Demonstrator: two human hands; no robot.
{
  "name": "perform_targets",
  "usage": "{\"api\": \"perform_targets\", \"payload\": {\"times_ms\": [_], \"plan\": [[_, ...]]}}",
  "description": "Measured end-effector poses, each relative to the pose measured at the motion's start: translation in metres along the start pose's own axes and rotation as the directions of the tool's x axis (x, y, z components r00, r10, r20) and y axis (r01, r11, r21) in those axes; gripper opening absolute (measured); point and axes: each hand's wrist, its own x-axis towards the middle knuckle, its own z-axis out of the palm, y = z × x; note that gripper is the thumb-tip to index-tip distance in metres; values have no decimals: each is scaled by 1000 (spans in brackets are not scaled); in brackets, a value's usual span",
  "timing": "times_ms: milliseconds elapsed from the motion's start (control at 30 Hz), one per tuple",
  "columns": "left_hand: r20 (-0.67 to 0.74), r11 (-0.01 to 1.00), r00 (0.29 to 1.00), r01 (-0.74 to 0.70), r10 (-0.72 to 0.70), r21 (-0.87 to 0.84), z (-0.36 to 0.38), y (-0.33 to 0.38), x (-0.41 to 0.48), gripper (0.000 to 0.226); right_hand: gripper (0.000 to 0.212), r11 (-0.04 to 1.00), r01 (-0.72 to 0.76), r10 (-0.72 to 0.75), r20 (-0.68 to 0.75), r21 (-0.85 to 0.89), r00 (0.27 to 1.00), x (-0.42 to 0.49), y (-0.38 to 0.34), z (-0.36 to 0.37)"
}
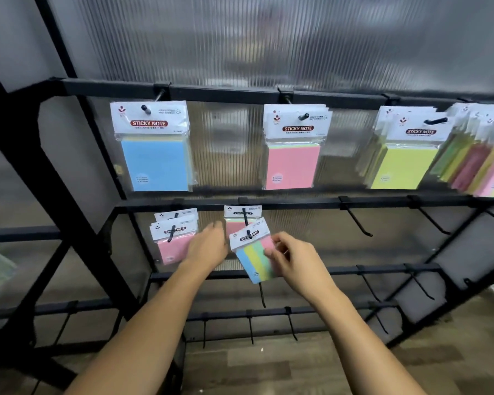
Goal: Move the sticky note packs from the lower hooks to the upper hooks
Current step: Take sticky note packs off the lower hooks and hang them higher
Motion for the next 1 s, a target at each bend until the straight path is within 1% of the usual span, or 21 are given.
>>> {"api": "perform_targets", "payload": {"times_ms": [100, 133, 233, 333, 467, 567, 633, 767, 933, 1000], "plan": [[46, 996, 998, 50, -46, -76, 4, 1, 5, 41, 11, 1000, 12, -13, 36, 17, 999, -13, -5, -6], [52, 994, 997, 55, -50, -90, 5, 3, 6, 41, 12, 1000, 21, -22, 43, 19, 999, -16, -7, -7], [43, 982, 998, 62, -55, -181, 1, 12, 5, 31, 11, 999, 30, -30, 31, 24, 999, -22, -10, -11], [-33, 967, 998, 50, -61, -250, 4, 16, 6, 13, 5, 999, -1, 0, 14, 36, 1000, -25, -8, -16], [-111, 947, 991, 37, -76, -320, 13, 18, 0, 14, 8, 998, -35, 37, -21, 61, 999, -30, -5, -23], [-174, 916, 984, -41, -31, -399, 18, 19, -10, 13, 9, 997, -43, 45, -26, 70, 999, -35, -2, -25], [-177, 896, 984, -58, -23, -439, 20, 19, -19, 14, 7, 996, -34, 36, -23, 78, 999, -40, 1, -26], [-191, 896, 982, -75, -11, -439, 20, 19, -46, 16, 9, 993, -9, 11, -19, 118, 1000, -52, 3, -29], [-151, 899, 988, -53, -14, -435, 21, 21, -81, 4, 4, 976, 5, -1, -19, 219, 1000, -64, 8, -39], [-156, 897, 988, -56, -15, -439, 17, 30, -92, 7, 6, 970, 15, -8, -31, 245, 999, -71, 15, -49]]}}
